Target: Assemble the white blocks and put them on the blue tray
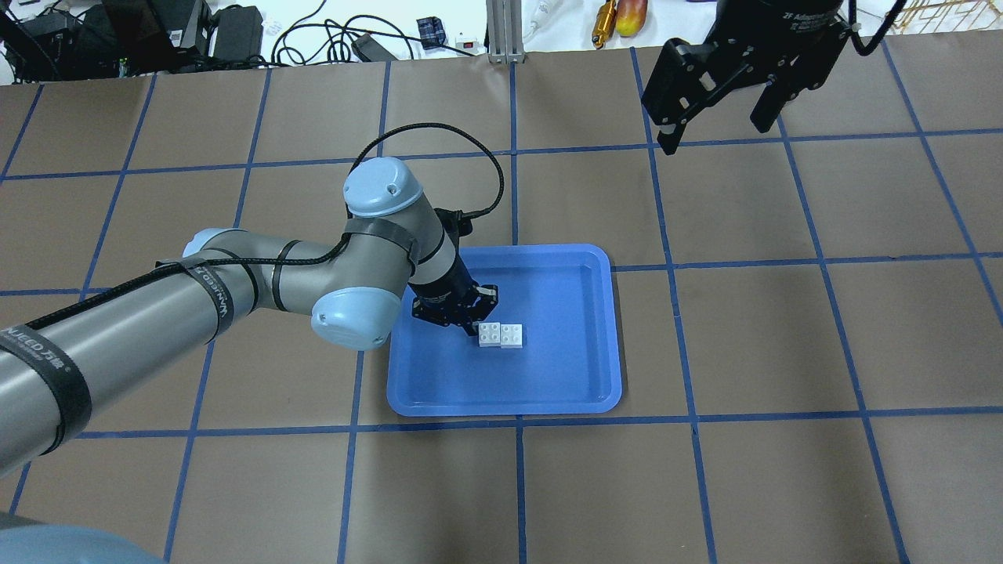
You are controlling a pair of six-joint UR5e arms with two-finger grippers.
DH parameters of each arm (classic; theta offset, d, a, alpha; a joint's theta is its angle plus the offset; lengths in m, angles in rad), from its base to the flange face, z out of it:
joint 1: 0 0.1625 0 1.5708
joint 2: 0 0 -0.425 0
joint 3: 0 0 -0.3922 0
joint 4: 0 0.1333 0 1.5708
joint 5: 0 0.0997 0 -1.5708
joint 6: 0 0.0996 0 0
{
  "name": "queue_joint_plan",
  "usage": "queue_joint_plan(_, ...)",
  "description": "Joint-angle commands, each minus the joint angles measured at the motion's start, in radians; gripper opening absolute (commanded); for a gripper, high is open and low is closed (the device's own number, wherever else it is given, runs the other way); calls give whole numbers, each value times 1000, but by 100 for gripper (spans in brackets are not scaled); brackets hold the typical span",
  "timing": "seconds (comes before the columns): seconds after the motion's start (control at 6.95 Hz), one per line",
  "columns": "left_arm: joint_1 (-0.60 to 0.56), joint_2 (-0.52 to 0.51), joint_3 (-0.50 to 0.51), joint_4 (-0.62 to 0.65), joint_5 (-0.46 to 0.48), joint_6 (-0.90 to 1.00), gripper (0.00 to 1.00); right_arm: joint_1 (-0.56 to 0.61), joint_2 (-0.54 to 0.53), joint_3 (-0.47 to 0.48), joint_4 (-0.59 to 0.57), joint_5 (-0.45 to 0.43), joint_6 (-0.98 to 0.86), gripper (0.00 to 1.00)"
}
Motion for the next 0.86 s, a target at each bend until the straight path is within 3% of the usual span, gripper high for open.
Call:
queue_joint_plan(0.0, -2, 0, 0, 2, -1, 2, 3, -6, -7, 46, -95, -26, 74, 100)
queue_joint_plan(0.14, 14, 27, 26, 33, 2, 17, 4, -12, -24, 83, -140, -28, 74, 100)
queue_joint_plan(0.43, 76, 61, 148, -90, 10, 20, 11, -28, -38, 138, -152, -28, 71, 100)
queue_joint_plan(0.72, 178, 98, 419, -422, 116, 145, 22, -31, -50, 190, -244, -28, 69, 100)
